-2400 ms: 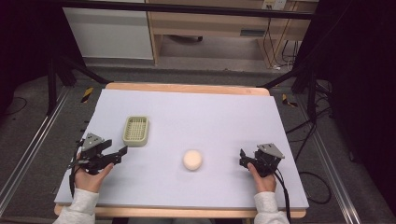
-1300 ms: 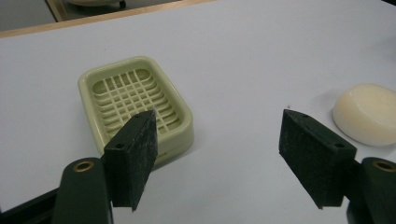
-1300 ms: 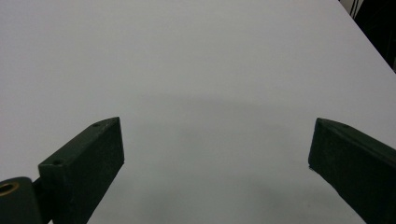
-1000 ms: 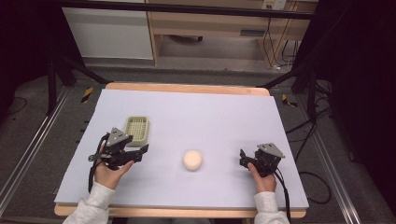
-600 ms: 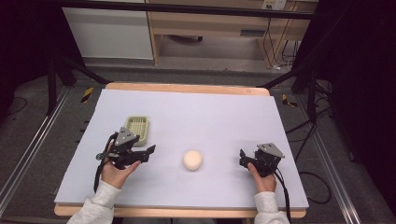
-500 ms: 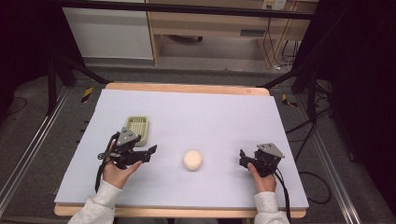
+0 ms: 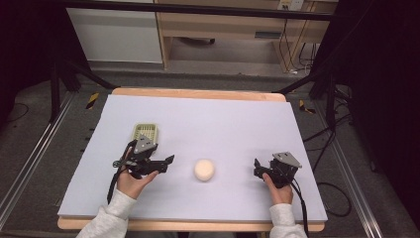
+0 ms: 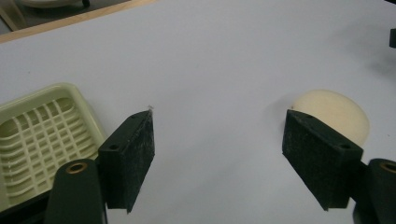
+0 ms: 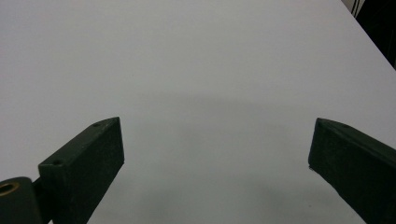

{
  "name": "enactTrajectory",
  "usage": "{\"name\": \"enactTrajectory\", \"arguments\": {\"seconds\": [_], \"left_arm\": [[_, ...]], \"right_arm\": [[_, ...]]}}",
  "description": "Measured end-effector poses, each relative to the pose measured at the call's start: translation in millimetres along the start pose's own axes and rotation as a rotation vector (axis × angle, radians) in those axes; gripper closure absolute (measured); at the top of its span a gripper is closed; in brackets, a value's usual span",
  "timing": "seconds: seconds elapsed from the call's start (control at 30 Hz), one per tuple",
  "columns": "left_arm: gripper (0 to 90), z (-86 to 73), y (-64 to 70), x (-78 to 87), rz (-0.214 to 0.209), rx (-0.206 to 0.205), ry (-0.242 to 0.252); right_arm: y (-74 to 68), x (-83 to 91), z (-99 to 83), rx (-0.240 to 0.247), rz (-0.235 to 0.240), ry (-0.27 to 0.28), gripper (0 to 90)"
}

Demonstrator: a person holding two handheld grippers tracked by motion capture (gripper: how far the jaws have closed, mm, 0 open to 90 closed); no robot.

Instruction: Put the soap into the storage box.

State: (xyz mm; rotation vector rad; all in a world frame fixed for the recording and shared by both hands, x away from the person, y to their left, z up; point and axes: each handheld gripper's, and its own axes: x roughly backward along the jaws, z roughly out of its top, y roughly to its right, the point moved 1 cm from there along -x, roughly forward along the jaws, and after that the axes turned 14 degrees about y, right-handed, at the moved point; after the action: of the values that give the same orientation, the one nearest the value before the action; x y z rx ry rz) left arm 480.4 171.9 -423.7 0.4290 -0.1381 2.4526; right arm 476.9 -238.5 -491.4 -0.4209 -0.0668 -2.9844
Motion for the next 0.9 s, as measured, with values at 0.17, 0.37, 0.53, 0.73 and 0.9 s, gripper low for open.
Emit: {"name": "enactTrajectory", "arguments": {"seconds": [0.17,0.37,0.53,0.73,0.9], "left_arm": [[24.7,2.8,6.2,-4.0,-0.012,-0.015,-0.007],[23.9,7.3,15.9,-10.9,-0.034,-0.023,-0.005],[23.0,10.7,25.3,-16.3,-0.053,-0.028,-0.012],[21.9,13.0,32.7,-21.3,-0.075,-0.041,-0.024],[21.3,13.1,40.2,-27.1,-0.086,-0.051,-0.035]], "right_arm": [[0.3,-0.1,0.0,-0.001,0.002,0.0,3.8],[0.4,-0.2,-0.1,-0.001,0.003,0.0,3.8],[0.3,-0.3,-0.1,0.0,0.004,0.0,3.8],[0.3,-0.3,-0.1,0.001,0.005,-0.002,3.8],[0.3,-0.5,-0.1,0.001,0.008,-0.003,3.8]]}}
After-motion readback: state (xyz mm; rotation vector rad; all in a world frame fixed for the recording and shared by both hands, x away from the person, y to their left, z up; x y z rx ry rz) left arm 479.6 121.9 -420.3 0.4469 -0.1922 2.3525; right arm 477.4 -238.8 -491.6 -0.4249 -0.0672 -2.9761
